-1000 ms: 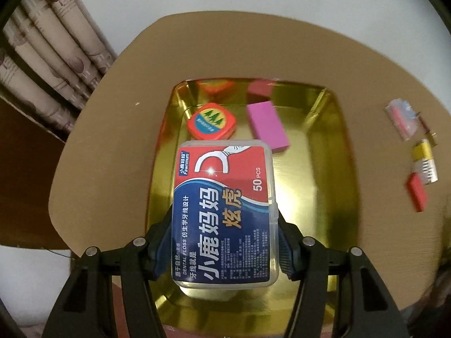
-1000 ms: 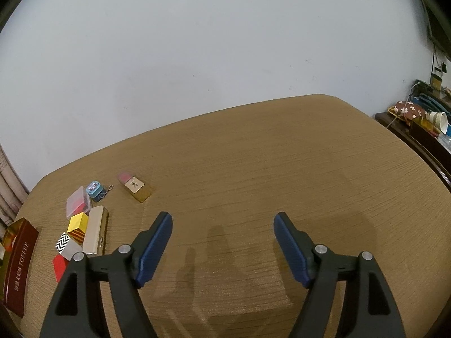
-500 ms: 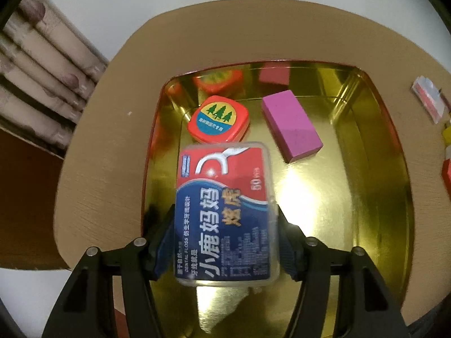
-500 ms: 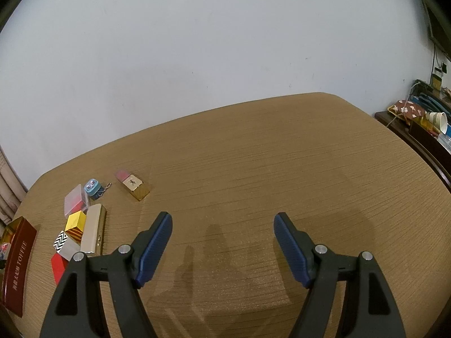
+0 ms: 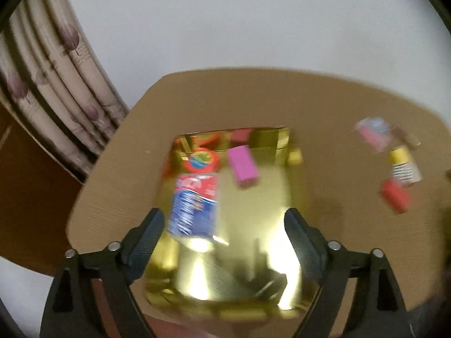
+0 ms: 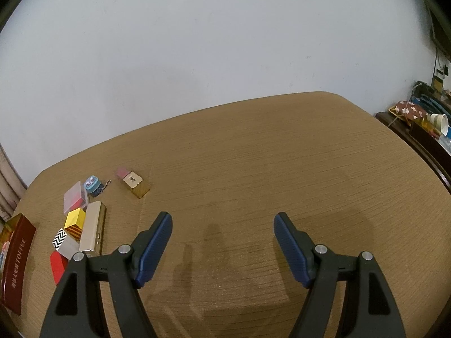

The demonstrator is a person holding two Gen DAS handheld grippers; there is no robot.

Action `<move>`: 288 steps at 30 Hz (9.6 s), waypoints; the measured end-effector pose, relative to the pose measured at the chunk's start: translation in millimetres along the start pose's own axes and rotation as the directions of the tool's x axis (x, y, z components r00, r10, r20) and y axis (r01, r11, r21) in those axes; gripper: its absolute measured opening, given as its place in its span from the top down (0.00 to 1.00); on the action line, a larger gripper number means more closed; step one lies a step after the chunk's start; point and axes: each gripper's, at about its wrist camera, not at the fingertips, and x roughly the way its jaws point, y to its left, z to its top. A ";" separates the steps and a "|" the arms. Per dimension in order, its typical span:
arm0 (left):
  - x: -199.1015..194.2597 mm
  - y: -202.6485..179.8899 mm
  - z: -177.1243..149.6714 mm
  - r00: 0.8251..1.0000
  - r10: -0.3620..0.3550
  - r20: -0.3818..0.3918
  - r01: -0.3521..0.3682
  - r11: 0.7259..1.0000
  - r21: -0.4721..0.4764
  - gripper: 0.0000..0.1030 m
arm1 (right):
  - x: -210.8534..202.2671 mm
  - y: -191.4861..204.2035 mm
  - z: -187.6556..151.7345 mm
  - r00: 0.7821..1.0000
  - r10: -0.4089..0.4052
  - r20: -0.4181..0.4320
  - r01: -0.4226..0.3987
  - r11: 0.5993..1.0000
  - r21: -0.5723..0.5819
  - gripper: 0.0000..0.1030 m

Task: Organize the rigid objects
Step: 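Lower the floss box into the tin and open the left gripper, then grasp the red block with the right gripper, then place the red block beside the pink block in the tin, release, then grasp the black-and-white zigzag cube with the left gripper, then carry the zigzag cube into the tin and open the left gripper, then grasp the silver power bank with the right gripper, then lower the power bank into the tin and open the right gripper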

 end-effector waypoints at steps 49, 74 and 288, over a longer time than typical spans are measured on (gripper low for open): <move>-33.7 4.3 -153.3 0.978 -0.182 -0.102 0.170 0.979 -0.112 0.15 | -39.5 289.4 2.0 0.654 0.491 -0.576 -0.697 0.687 -0.206 0.70; -11.6 76.1 -167.6 0.949 -0.283 -0.138 0.234 0.928 -0.291 0.15 | 58.1 458.5 -52.4 0.812 0.076 -0.578 -0.348 0.859 -0.376 0.70; -18.0 71.4 -182.2 0.937 -0.336 -0.092 0.288 0.897 -0.334 0.14 | 25.4 417.8 -58.0 0.639 0.347 -0.686 -0.487 0.873 -0.012 0.71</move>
